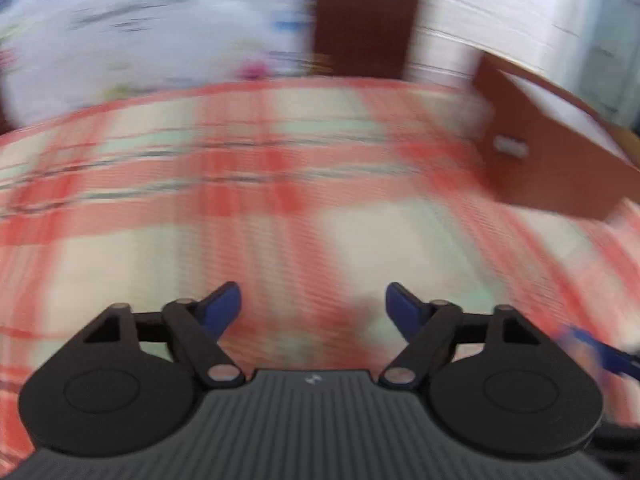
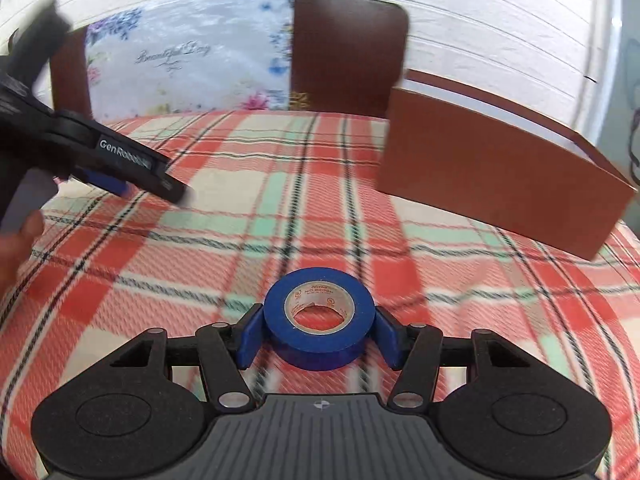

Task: Organize objects
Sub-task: 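Grasp the blue tape roll by its rim with the right gripper, then carry the blue tape roll into the brown box and release it while the left gripper steadies it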

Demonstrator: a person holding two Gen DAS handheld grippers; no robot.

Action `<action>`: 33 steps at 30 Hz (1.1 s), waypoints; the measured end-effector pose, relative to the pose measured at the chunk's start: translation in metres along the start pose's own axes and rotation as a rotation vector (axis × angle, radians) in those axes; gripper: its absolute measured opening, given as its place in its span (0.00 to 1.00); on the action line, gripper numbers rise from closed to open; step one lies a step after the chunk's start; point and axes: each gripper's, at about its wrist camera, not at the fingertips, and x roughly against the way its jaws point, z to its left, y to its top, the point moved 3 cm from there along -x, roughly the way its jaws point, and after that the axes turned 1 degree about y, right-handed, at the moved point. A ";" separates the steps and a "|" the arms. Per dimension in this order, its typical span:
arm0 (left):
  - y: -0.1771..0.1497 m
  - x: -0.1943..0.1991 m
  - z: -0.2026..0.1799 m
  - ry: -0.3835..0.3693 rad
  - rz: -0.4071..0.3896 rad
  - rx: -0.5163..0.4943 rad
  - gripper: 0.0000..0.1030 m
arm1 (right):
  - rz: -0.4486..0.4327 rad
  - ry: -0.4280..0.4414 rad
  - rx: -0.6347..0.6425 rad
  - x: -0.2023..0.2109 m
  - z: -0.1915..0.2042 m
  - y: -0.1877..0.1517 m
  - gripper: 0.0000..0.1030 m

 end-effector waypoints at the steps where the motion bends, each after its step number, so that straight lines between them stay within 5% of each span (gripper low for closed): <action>1: -0.003 0.003 -0.023 -0.074 0.024 -0.025 0.69 | -0.004 -0.003 -0.004 0.001 -0.003 -0.002 0.56; 7: -0.012 -0.004 -0.093 -0.187 0.172 -0.108 0.66 | -0.038 0.026 0.000 0.007 -0.013 -0.014 0.58; 10: -0.024 -0.013 -0.113 -0.140 0.192 -0.166 0.65 | -0.048 0.063 0.014 0.006 -0.015 -0.016 0.52; 12: -0.028 -0.010 -0.125 -0.131 0.180 -0.225 0.51 | -0.059 0.075 0.026 0.005 -0.015 -0.015 0.52; 14: -0.023 -0.009 -0.131 -0.163 0.196 -0.245 0.23 | -0.078 0.093 0.015 0.006 -0.018 -0.011 0.53; 24: 0.103 -0.003 -0.170 -0.161 -0.054 -0.297 0.23 | -0.376 -0.086 0.025 -0.015 -0.074 0.093 0.53; 30: 0.149 -0.052 -0.175 -0.098 -0.067 -0.273 0.24 | -0.346 -0.095 -0.018 -0.081 -0.103 0.138 0.53; 33: 0.154 -0.071 -0.171 -0.024 -0.057 -0.266 0.33 | -0.329 -0.120 -0.016 -0.108 -0.105 0.145 0.53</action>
